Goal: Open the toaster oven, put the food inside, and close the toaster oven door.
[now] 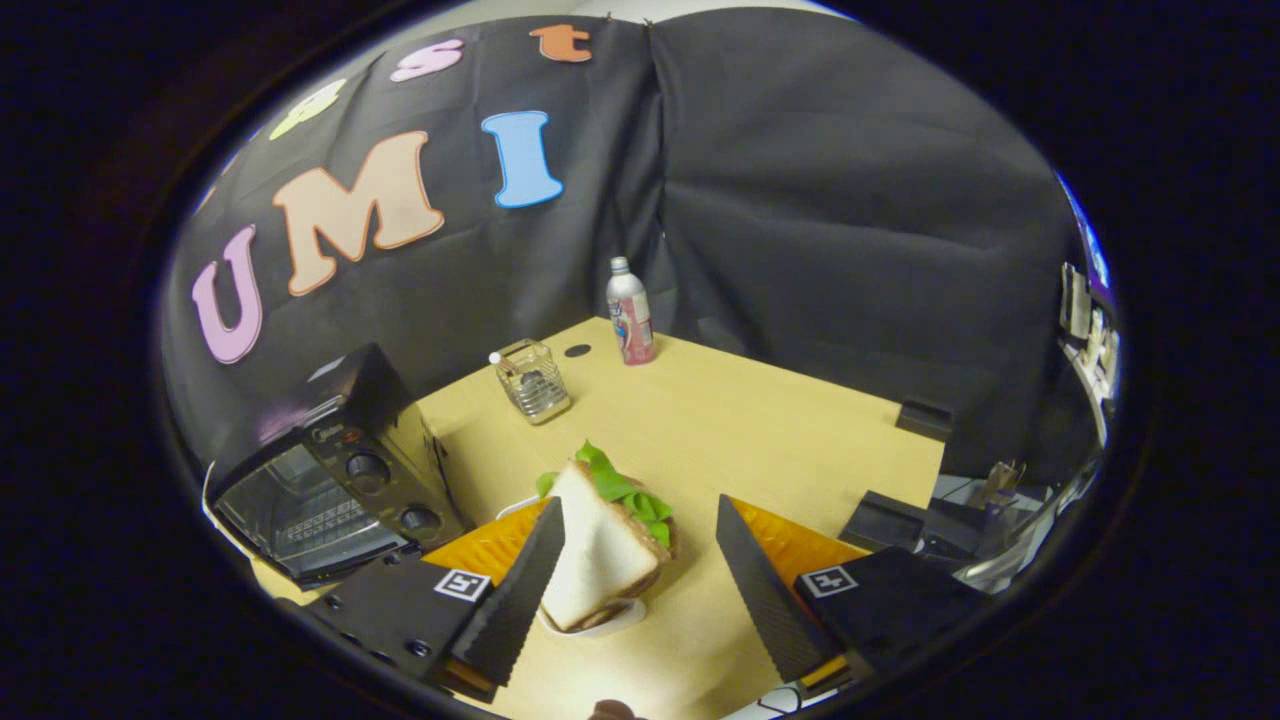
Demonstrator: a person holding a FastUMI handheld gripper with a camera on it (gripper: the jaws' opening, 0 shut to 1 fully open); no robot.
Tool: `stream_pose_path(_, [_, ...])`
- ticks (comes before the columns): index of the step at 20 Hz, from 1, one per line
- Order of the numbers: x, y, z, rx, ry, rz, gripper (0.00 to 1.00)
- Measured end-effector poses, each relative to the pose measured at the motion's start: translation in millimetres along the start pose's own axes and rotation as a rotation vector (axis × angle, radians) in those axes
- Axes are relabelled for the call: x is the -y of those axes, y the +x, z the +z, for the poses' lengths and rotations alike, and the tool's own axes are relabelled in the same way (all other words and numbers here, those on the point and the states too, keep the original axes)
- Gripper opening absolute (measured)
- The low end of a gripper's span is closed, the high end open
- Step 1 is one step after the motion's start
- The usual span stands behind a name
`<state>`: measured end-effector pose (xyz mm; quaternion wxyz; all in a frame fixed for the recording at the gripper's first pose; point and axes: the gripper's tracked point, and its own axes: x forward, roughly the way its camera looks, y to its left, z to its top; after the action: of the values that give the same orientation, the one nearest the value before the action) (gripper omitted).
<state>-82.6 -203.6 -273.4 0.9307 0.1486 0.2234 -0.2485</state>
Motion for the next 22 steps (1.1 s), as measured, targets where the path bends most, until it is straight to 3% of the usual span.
stream_pose_path(9, [-26, 44, -42, -0.134, 0.066, 0.146, 0.98])
stream_pose_path(13, [-33, 42, -56, -0.17, 0.067, 0.161, 0.99])
stream_pose_path(22, [-56, 25, -42, -0.143, 0.204, 0.209, 0.3])
